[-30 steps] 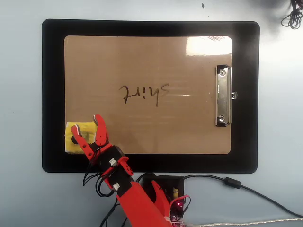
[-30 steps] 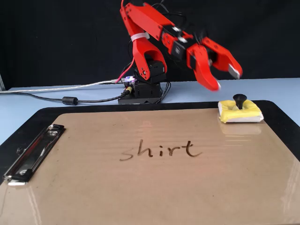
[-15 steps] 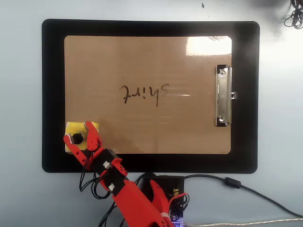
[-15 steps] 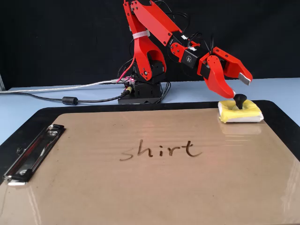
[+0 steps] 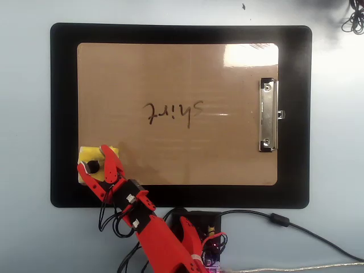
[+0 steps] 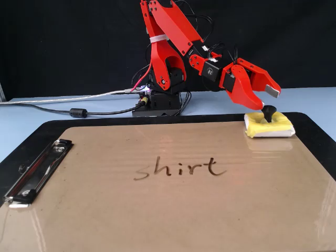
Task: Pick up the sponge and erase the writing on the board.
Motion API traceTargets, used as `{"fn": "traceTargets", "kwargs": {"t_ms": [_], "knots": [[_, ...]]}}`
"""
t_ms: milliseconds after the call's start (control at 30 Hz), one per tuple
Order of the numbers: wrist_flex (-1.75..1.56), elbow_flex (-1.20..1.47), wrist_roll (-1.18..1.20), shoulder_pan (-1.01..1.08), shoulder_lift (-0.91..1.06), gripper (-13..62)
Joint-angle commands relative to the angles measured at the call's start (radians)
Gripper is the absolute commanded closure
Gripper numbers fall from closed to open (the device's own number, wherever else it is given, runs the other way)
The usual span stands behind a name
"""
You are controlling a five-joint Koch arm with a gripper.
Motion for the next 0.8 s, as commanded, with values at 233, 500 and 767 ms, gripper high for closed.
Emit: {"fn": "traceTargets", "kwargs": {"t_ms": [233,500,767], "knots": [[-0.078,-0.11,-0.003,-0.015,-0.123,18.5],[-0.078,-0.156,-0.006,-0.06,-0.164,18.5],[-0.077,-0.149,-0.002,-0.089,-0.193,18.5]]}}
